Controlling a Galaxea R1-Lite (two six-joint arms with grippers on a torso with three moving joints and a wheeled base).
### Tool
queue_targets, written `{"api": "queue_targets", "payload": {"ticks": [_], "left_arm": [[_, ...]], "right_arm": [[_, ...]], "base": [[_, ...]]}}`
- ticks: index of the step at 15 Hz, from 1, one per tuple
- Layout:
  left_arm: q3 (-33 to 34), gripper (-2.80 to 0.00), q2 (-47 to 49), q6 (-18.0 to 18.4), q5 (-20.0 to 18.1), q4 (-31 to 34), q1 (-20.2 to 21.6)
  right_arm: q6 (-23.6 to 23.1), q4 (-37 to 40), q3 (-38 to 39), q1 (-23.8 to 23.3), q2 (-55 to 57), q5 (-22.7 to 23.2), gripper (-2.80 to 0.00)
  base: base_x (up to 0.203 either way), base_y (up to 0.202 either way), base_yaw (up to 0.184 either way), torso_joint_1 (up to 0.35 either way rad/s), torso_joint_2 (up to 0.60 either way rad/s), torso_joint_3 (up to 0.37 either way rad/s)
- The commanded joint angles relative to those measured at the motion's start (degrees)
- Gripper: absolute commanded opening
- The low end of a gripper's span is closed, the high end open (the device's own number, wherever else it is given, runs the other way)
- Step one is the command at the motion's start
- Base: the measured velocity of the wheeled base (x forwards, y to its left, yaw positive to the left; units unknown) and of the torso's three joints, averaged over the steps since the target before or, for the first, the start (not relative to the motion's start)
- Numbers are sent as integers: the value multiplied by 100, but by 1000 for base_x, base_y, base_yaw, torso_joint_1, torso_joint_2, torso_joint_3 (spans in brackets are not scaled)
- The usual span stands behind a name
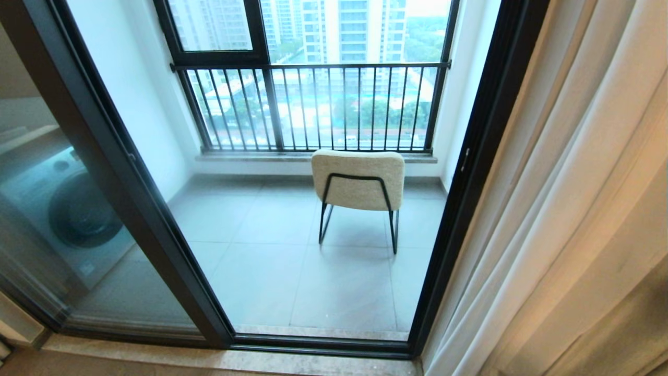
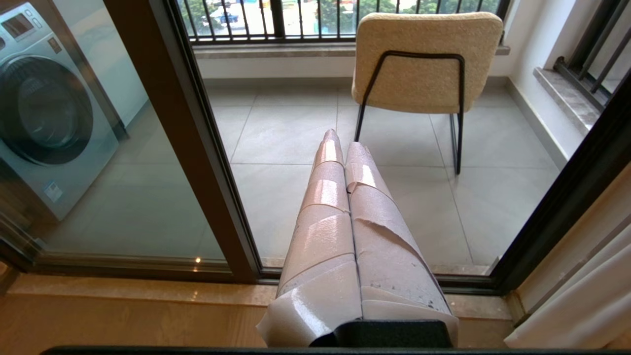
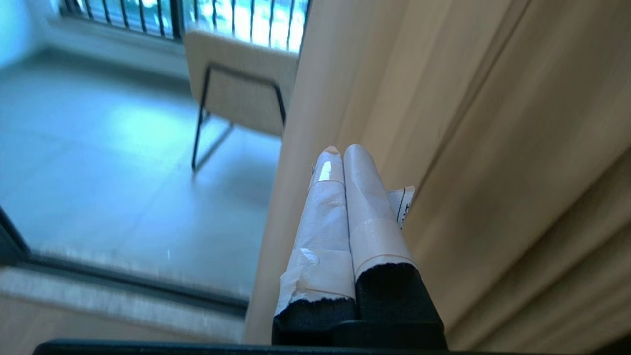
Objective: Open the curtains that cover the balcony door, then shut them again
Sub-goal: Pull the inner curtains open on both sides
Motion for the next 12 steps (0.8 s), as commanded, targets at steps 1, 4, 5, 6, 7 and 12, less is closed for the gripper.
{"api": "queue_targets", "payload": {"ticks": [1, 4, 5, 6, 7, 12], "left_arm": [[1, -280, 1, 2, 4, 0, 2], [1, -280, 1, 2, 4, 0, 2], [1, -280, 1, 2, 4, 0, 2], [1, -280, 0, 2, 4, 0, 2], [1, -280, 1, 2, 4, 0, 2], [1, -280, -2, 2, 4, 0, 2]], "right_arm": [[21, 597, 22, -205, -51, -10, -280], [206, 1349, 22, -701, -190, 53, -280], [246, 1506, 22, -798, -261, 283, -280], [278, 1643, 22, -804, -387, 373, -280], [329, 1720, 22, -797, -561, 408, -280], [494, 2118, 22, -776, -1463, 637, -280]], "base": [[0, 0, 0, 0, 0, 0], [0, 0, 0, 0, 0, 0], [0, 0, 0, 0, 0, 0], [0, 0, 0, 0, 0, 0], [0, 0, 0, 0, 0, 0], [0, 0, 0, 0, 0, 0]]}}
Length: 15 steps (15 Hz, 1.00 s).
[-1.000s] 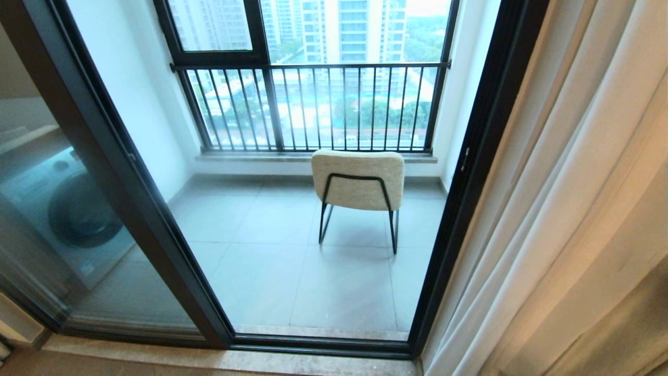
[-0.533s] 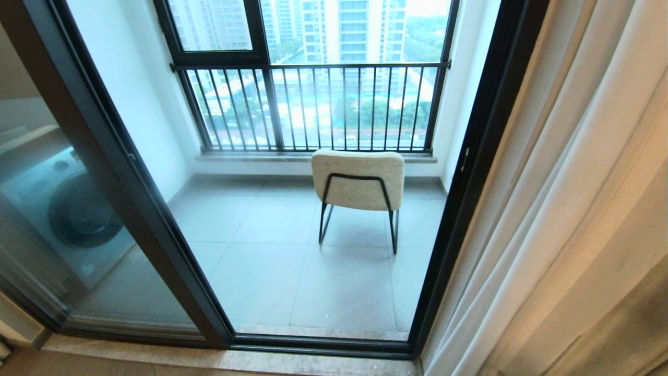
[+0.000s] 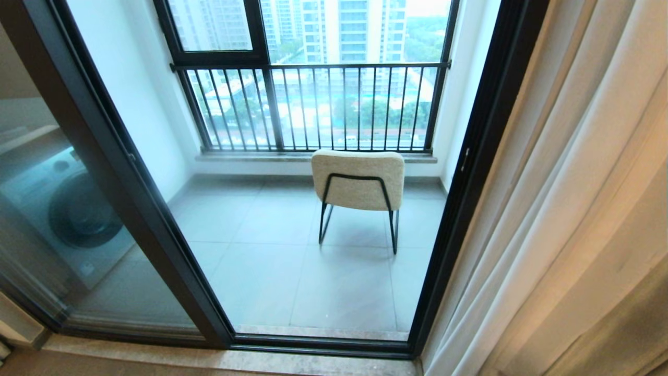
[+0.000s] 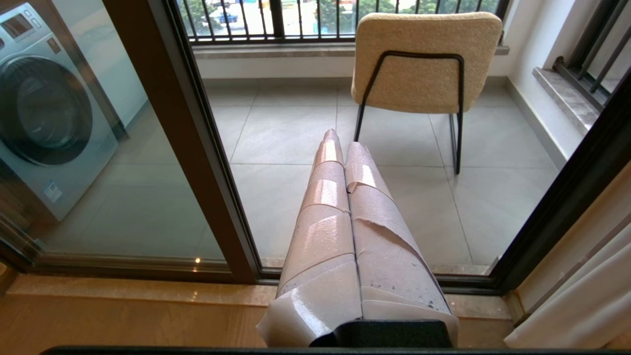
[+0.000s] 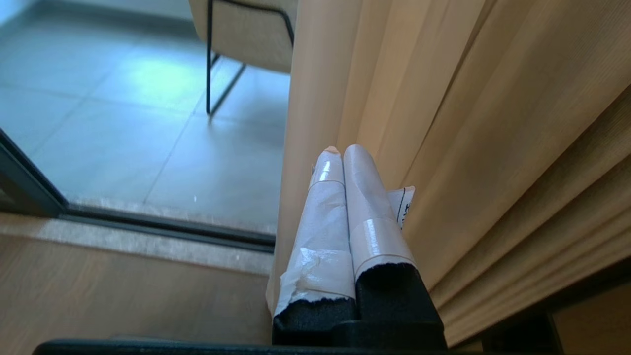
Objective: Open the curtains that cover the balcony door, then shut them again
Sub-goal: Pull the inner curtains open on both sides
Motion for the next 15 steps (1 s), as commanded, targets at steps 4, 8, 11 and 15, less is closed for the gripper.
{"api": "queue_targets", "payload": {"ticks": [4, 8, 11, 15], "left_arm": [[1, -280, 1, 1, 3, 2, 2], [1, -280, 1, 1, 3, 2, 2], [1, -280, 1, 1, 3, 2, 2], [1, -280, 1, 1, 3, 2, 2]], "right_arm": [[16, 24, 0, 1, -644, 32, -280], [19, 27, 0, 1, -644, 32, -280], [19, 27, 0, 1, -644, 36, -280], [19, 27, 0, 1, -644, 32, -280]], "base": [[0, 0, 0, 0, 0, 0], [0, 0, 0, 0, 0, 0], [0, 0, 0, 0, 0, 0], [0, 0, 0, 0, 0, 0]]}}
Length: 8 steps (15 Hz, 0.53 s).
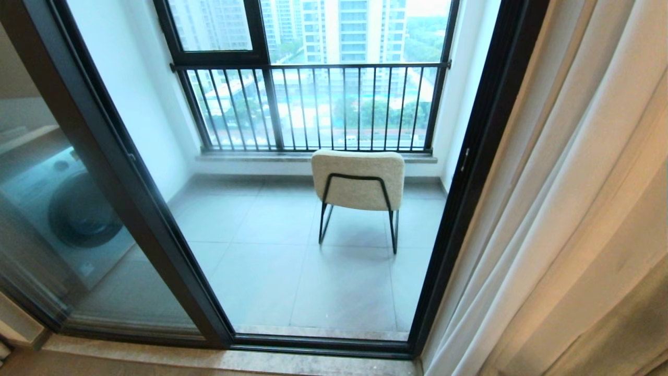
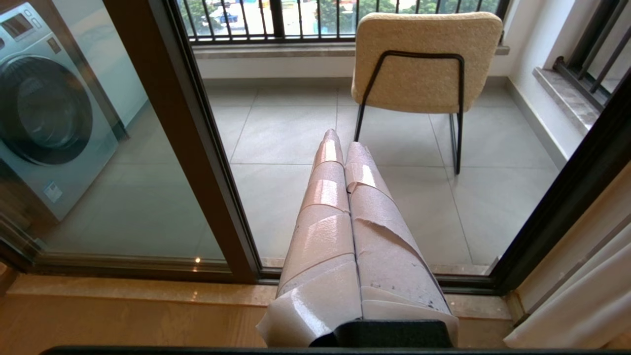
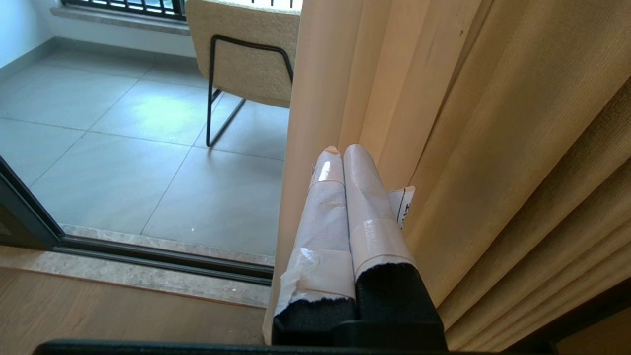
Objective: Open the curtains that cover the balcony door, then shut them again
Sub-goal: Pull the inner curtains open on both sides, then close the inner curtains on both sides
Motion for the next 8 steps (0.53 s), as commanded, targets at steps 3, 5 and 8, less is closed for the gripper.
{"api": "queue_targets", "payload": {"ticks": [3, 5, 8], "left_arm": [[1, -280, 1, 2, 4, 0, 2], [1, -280, 1, 2, 4, 0, 2], [1, -280, 1, 2, 4, 0, 2]], "right_arm": [[-7, 2, 0, 1, 0, 8, -280], [-7, 2, 0, 1, 0, 8, -280], [-3, 2, 0, 1, 0, 8, -280]], "base": [[0, 0, 0, 0, 0, 0], [0, 0, 0, 0, 0, 0], [0, 0, 0, 0, 0, 0]]}}
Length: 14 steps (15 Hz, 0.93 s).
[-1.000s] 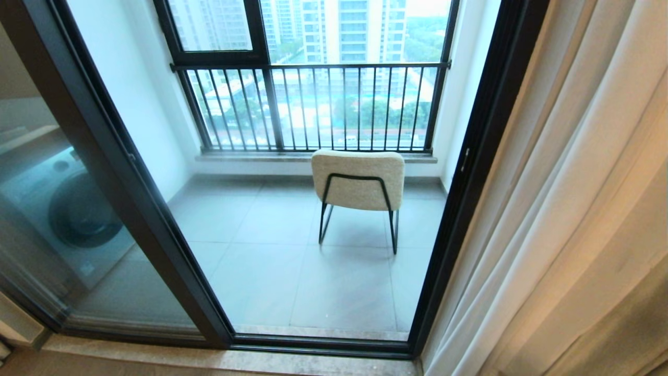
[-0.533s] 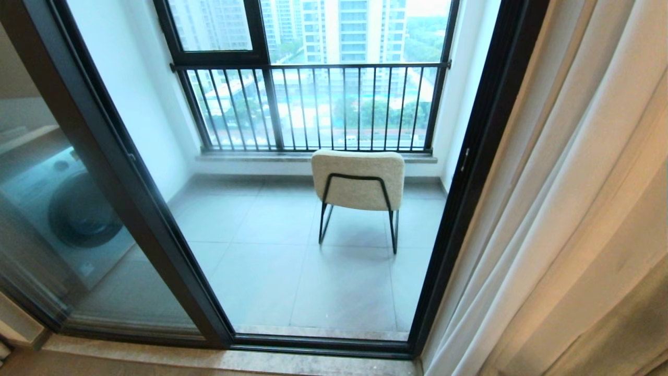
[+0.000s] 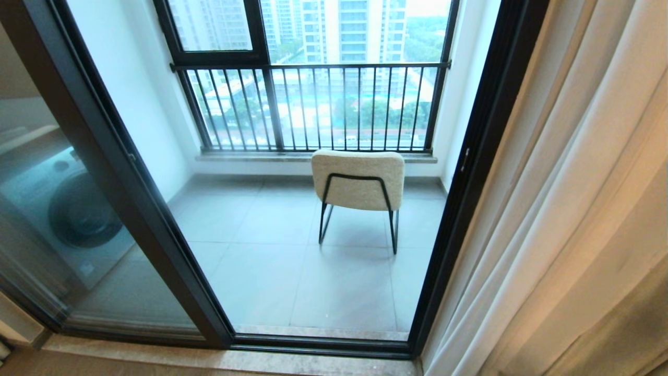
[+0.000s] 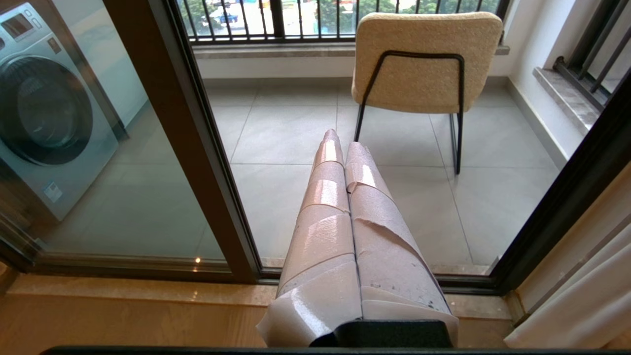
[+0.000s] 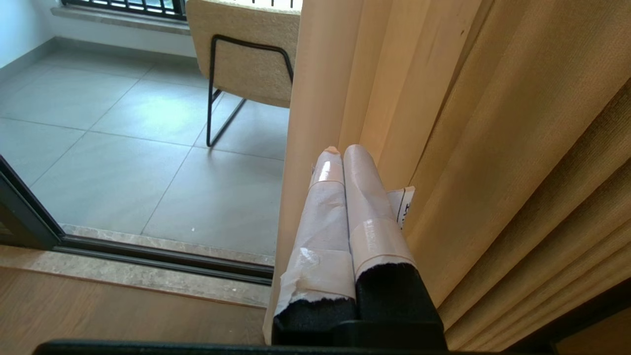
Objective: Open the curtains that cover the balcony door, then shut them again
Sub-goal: Close the inner curtains on both sides
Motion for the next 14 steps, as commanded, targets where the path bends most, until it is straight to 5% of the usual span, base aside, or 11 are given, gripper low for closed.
{"api": "queue_targets", "payload": {"ticks": [1, 14], "left_arm": [[1, -280, 1, 2, 2, 1, 2], [1, -280, 1, -15, 2, -8, 2]], "right_arm": [[-2, 0, 0, -14, 0, 5, -280], [-1, 0, 0, -16, 0, 2, -280]], "base": [[0, 0, 0, 0, 0, 0], [0, 0, 0, 0, 0, 0]]}}
